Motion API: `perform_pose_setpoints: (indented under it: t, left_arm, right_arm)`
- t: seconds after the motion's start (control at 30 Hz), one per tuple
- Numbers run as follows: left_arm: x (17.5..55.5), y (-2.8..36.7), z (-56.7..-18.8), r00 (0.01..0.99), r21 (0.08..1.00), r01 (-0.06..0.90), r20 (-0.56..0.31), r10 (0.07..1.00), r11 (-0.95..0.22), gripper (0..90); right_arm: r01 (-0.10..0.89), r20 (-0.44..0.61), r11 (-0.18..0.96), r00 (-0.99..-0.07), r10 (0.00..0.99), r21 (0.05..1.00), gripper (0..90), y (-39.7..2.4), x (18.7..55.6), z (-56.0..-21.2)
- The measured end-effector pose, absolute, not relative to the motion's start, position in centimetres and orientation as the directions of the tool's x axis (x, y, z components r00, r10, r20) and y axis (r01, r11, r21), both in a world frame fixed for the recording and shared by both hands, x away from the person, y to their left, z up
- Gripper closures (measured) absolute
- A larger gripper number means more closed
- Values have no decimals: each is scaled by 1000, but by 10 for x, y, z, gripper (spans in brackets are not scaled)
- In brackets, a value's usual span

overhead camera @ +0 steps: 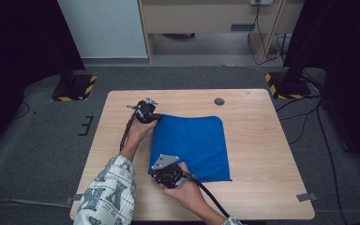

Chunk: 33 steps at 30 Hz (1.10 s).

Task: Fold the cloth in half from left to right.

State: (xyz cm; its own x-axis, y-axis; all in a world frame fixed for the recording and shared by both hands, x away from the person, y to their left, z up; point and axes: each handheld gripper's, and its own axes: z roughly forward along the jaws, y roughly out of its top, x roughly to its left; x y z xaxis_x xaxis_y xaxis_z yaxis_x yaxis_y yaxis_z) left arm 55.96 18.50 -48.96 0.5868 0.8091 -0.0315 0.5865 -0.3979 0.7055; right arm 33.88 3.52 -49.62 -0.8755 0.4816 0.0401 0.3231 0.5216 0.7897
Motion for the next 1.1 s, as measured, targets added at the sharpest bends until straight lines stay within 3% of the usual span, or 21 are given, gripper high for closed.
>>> perform_pose_setpoints:
  t: [1.1]
  left_arm:
    - [541,242,-455,554,719,594,-38,832,-362,874]
  right_arm:
    - [263,7,523,-898,440,811,888,78,321,-478]
